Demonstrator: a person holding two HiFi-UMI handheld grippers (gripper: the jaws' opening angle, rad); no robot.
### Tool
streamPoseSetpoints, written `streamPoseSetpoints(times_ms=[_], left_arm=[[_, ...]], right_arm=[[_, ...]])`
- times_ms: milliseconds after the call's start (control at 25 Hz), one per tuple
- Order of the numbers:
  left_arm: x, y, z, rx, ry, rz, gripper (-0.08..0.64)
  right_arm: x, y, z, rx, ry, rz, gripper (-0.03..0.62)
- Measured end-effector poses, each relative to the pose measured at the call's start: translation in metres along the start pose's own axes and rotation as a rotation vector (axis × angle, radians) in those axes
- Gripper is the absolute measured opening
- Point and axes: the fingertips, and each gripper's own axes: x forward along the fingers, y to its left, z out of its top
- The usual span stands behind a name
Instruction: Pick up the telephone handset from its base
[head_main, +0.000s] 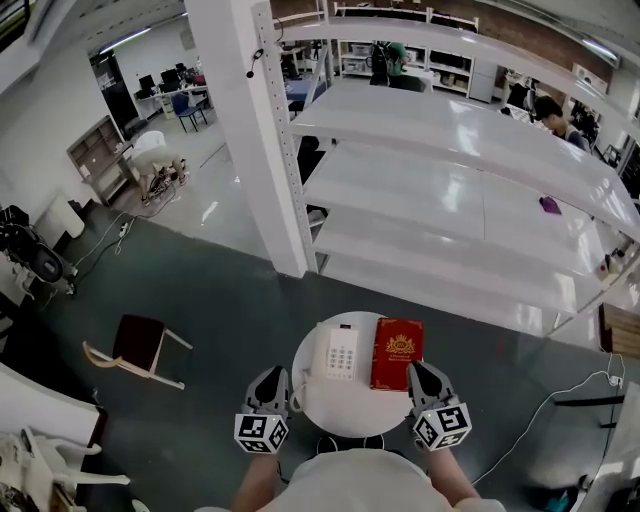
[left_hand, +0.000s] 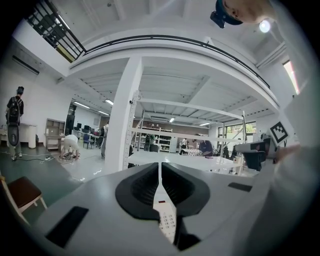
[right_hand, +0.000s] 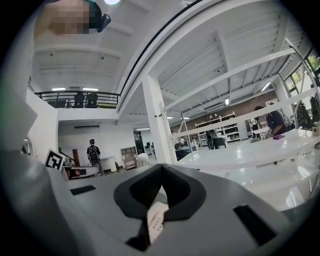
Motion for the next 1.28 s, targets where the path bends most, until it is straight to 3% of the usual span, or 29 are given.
streamPoseSetpoints(times_ms=[640, 1280], left_arm=[[0.019, 0.001, -0.034, -0.025, 0.095, -0.009, 0.032], [0.046, -0.015, -0.143, 0.130, 0.324, -0.109, 0.032]], right_arm=[[0.011, -0.003, -0.004, -0.008, 0.023, 0.015, 0.008], [0.007, -0.012, -0.006, -0.012, 0.045, -0.015, 0.008]])
